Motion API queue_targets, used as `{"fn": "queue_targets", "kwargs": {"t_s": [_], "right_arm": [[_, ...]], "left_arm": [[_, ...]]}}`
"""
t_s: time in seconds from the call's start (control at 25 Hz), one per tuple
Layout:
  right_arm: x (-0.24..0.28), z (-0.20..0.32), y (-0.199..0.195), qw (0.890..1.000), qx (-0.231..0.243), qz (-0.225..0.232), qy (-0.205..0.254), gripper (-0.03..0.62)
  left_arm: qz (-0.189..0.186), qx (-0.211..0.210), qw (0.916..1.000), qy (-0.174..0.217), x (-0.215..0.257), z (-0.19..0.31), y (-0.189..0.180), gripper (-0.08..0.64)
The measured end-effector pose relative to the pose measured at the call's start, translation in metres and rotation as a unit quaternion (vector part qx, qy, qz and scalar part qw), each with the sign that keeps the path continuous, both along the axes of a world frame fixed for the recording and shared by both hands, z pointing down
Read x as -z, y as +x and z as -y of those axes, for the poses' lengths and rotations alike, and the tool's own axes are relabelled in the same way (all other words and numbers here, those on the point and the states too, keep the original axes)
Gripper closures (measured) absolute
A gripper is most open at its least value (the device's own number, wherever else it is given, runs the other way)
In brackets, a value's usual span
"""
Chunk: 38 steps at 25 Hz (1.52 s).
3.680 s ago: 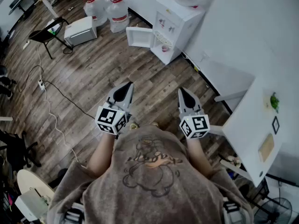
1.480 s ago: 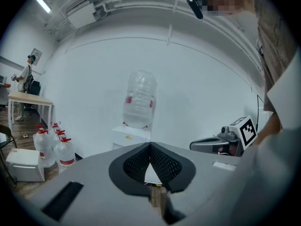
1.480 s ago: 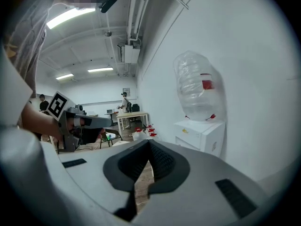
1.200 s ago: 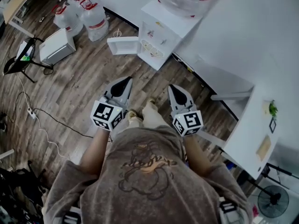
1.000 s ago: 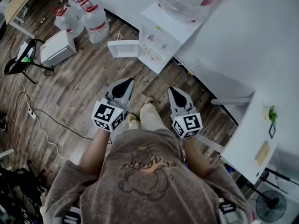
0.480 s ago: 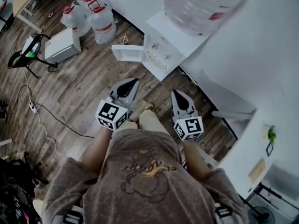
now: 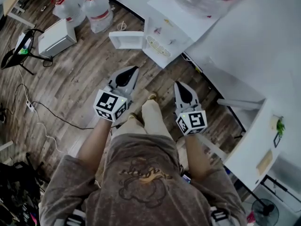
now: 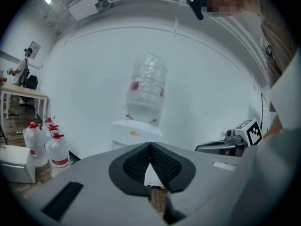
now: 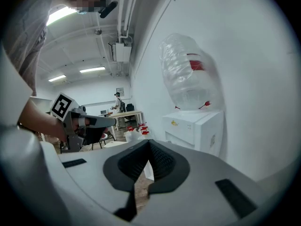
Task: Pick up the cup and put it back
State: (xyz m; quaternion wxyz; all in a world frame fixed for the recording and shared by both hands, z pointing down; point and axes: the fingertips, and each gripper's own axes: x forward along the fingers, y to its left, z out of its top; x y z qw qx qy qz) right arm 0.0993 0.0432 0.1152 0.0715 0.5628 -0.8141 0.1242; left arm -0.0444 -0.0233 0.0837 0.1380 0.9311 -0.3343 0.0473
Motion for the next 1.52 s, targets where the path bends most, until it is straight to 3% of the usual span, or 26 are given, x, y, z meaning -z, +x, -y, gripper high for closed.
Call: {"fn": "queue_targets", "kwargs": {"t_s": [0.52,0.92,1.12,1.52], "right_arm": [[-0.136,0.033,0.01,1.0,-0.022,0.006,-0.017,0.591],[-0.247,0.087,-0.001,0.999,0.02,0.004,0.026,0.589],[-0.312,0.102,-0.002,0.999,0.042,0.012,0.029,0.589],[-0.431,0.111,0.026,0.998,0.039,0.042,0.015,0.589]], "left_arm": [[-0.005,-0.022,0.9998,-0.001,-0.129,0.035,0.007,0.558],[-0.011,-0.035,0.9992,0.014,-0.247,0.086,0.014,0.558],[-0.015,-0.044,0.9987,0.019,-0.309,0.102,0.016,0.558],[-0.02,-0.062,0.9974,0.03,-0.424,0.117,0.035,0.558]]}}
